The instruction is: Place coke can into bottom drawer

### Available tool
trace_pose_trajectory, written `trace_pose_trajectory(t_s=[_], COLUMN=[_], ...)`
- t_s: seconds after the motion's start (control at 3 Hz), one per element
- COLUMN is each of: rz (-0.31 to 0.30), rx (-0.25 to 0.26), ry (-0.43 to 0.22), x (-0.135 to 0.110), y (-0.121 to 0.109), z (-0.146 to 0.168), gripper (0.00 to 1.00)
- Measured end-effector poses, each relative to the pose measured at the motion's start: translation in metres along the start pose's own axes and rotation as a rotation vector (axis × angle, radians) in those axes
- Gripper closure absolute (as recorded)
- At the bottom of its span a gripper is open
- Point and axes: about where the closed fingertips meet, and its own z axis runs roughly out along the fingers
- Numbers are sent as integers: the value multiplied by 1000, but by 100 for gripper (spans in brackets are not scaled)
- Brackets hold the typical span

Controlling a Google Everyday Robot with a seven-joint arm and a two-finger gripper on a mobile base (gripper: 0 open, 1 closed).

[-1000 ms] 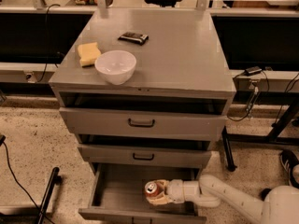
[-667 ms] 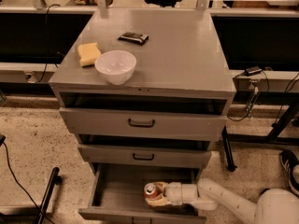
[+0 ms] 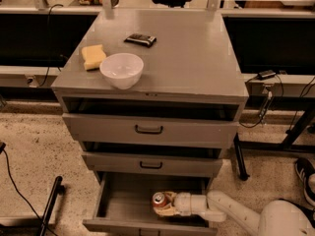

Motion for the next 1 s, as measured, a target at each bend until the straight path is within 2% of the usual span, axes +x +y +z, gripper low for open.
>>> trace_pose_trajectory(t_s=[0.33, 0.67, 1.0], rz=[8, 14, 12], rx=[21, 21, 21], ry=[8, 21, 29], x=[9, 14, 18], y=[-7, -10, -13], z=[-4, -4, -4], gripper=[100, 84, 60])
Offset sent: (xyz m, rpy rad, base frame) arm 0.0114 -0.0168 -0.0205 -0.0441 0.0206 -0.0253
